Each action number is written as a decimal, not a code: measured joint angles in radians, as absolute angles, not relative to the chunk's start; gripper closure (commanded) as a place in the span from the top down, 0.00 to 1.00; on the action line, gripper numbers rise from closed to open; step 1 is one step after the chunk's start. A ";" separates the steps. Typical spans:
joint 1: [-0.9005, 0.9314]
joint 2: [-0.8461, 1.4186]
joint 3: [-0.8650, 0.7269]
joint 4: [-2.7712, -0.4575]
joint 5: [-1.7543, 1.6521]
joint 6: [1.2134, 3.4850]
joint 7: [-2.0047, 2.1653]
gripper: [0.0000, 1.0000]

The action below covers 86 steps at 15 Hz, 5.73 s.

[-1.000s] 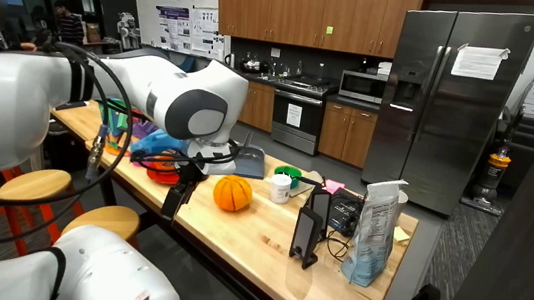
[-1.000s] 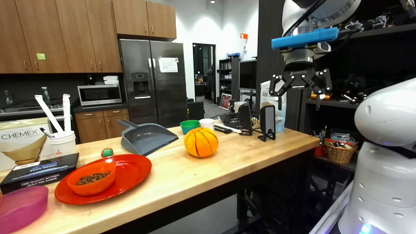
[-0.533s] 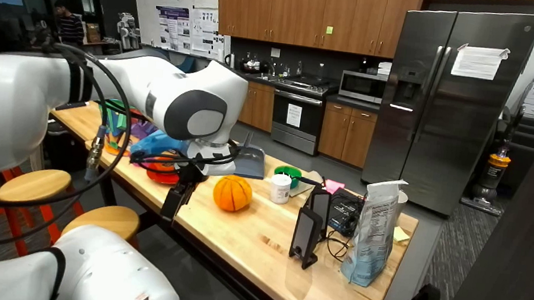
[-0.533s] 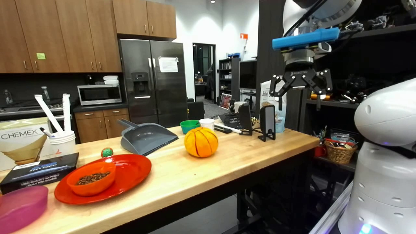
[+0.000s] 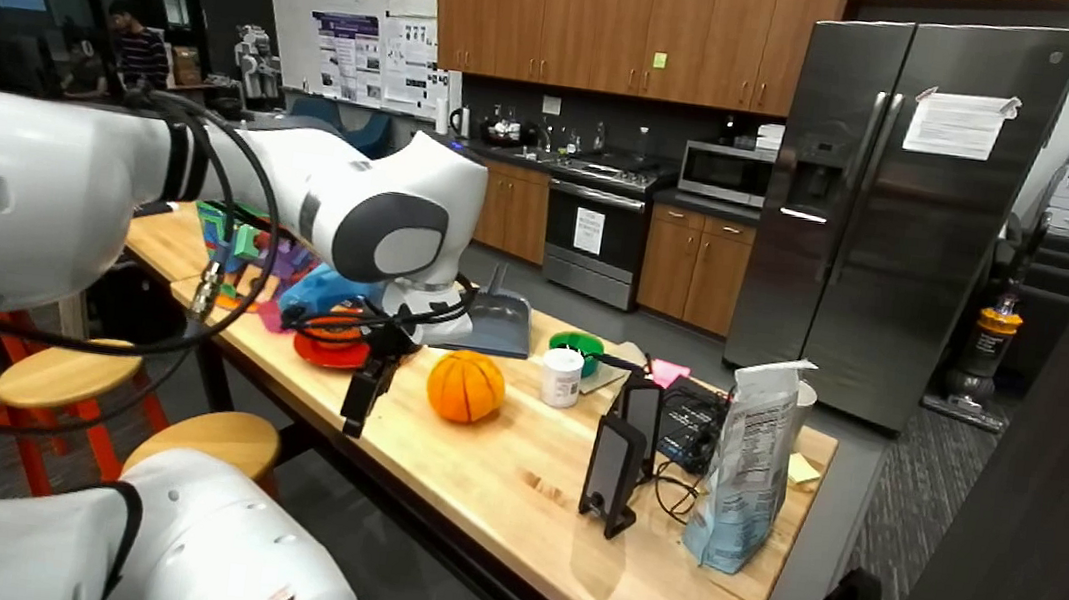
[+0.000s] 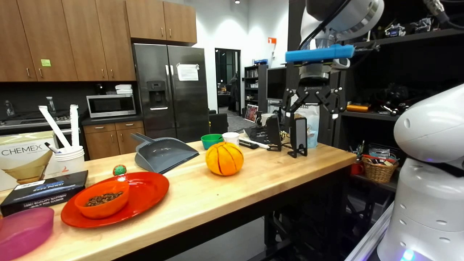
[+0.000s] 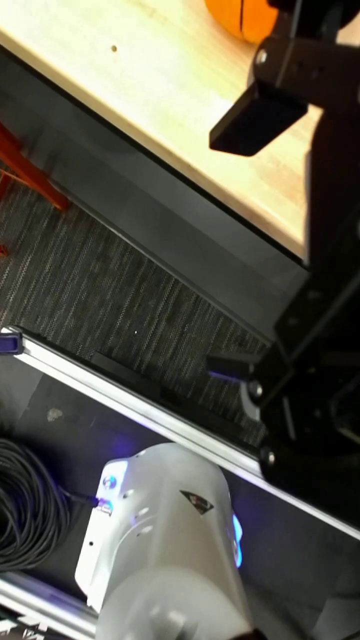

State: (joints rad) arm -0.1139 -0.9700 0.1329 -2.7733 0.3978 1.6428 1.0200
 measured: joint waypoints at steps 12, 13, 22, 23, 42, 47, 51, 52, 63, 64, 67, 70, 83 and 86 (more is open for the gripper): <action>-0.052 -0.577 0.221 -2.657 0.411 1.889 0.989 1.00; -0.049 -0.550 0.221 -2.647 0.406 1.894 0.989 1.00; -0.009 -0.358 0.221 -2.552 0.367 1.931 0.990 1.00; -0.004 -0.340 0.221 -2.537 0.359 1.936 0.991 1.00; 0.038 -0.135 0.204 -2.403 0.189 1.960 1.027 1.00; 0.051 -0.103 0.204 -2.378 0.177 1.973 1.031 1.00; 0.064 -0.081 0.203 -2.360 0.177 1.986 1.035 1.00; 0.065 -0.080 0.203 -2.356 0.177 1.986 1.036 1.00; 0.067 -0.079 0.201 -2.360 0.177 1.992 1.044 1.00; 0.068 -0.075 0.200 -2.361 0.175 2.000 1.049 1.00; 0.069 -0.050 0.200 -2.357 0.147 2.031 1.060 1.00; 0.075 -0.015 0.200 -2.337 0.095 2.059 1.082 1.00; 0.131 0.144 0.196 -2.279 0.040 2.487 0.990 1.00; 0.142 0.153 0.200 -2.273 0.126 2.508 0.860 1.00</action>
